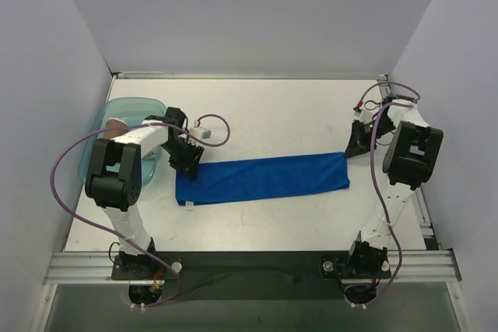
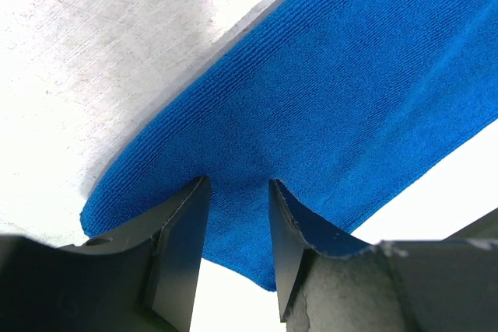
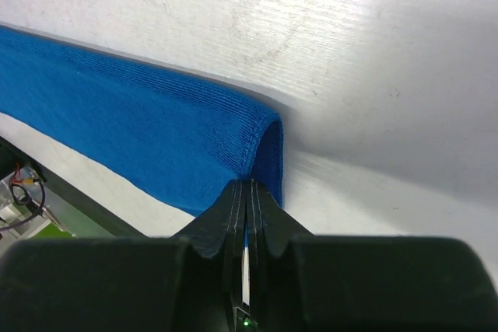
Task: Roll the towels
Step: Fold the towel
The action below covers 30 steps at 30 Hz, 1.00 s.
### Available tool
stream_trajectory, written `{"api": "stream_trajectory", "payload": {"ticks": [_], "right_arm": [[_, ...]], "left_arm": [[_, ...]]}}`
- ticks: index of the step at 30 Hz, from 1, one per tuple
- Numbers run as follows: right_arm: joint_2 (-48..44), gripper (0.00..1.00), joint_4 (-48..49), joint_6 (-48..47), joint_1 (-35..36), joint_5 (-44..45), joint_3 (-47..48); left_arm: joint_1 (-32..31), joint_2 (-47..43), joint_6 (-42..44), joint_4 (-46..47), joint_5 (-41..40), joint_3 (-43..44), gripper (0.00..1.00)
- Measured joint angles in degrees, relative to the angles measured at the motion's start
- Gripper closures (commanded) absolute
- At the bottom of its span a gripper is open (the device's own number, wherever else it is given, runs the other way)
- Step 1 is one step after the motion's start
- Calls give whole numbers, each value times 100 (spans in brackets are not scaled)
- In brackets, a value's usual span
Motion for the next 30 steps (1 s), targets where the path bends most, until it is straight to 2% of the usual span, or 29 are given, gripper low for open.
{"api": "stream_trajectory", "payload": {"ticks": [10, 11, 12, 15, 20, 23, 30], "right_arm": [[136, 100, 286, 24, -9, 431, -208], [136, 93, 297, 37, 11, 476, -219], [136, 74, 310, 42, 39, 514, -219], [133, 59, 328, 83, 74, 527, -219], [-13, 62, 323, 57, 116, 546, -225], [-304, 73, 306, -22, 129, 542, -310], [-1036, 86, 26, -284, 553, 514, -782]], "left_arm": [[4, 24, -13, -33, 0, 33, 53], [4, 24, -31, -37, 0, 39, 53], [7, 26, -44, -39, 0, 44, 53], [22, 11, -63, -44, 50, 42, 50], [48, -76, -98, 9, 238, 24, 49], [48, -238, -136, 74, 361, 26, 49], [46, -387, -297, 149, 549, 74, 49]]}}
